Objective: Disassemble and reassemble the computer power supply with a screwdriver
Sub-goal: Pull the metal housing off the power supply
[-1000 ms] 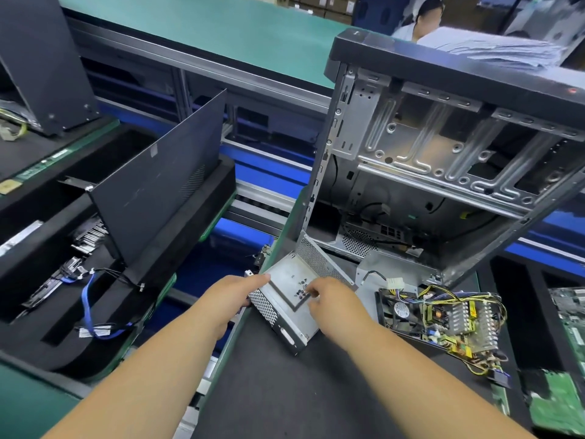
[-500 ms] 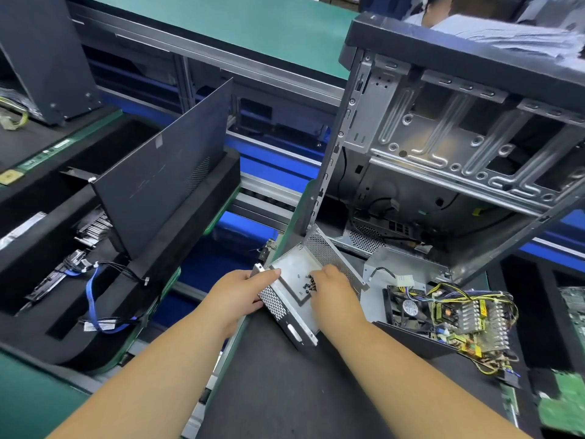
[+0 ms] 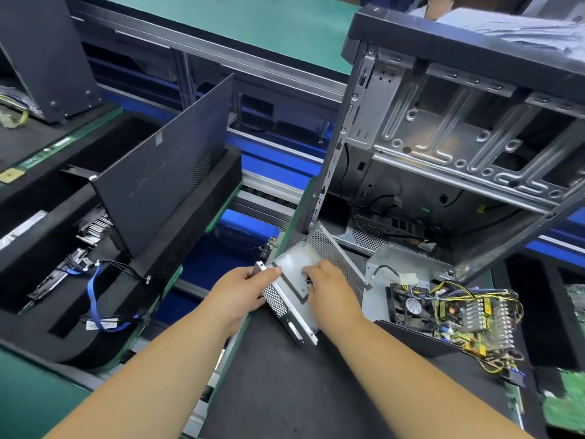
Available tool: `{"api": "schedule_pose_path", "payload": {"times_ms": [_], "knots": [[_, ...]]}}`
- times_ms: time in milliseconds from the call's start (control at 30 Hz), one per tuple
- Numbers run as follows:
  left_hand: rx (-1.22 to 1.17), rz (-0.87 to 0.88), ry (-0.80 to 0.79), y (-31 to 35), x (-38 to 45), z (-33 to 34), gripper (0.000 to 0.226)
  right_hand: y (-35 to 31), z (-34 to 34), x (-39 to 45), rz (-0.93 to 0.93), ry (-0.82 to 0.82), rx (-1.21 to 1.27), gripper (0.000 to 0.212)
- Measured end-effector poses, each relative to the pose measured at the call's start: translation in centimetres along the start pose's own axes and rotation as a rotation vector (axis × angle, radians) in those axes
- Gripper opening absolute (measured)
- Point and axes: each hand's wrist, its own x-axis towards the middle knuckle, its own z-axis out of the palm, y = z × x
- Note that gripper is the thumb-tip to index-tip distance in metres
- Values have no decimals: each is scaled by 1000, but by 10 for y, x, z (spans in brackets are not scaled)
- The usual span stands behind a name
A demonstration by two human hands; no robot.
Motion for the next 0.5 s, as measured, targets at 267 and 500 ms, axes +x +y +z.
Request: {"api": "schedule_pose_path", "payload": {"times_ms": [267, 500], "knots": [[40, 23, 17, -1, 6, -3, 49, 6, -3, -2, -93, 54, 82, 34], [166, 144, 131, 11, 5, -4, 56, 0, -11, -1, -128, 101, 211, 46]]}}
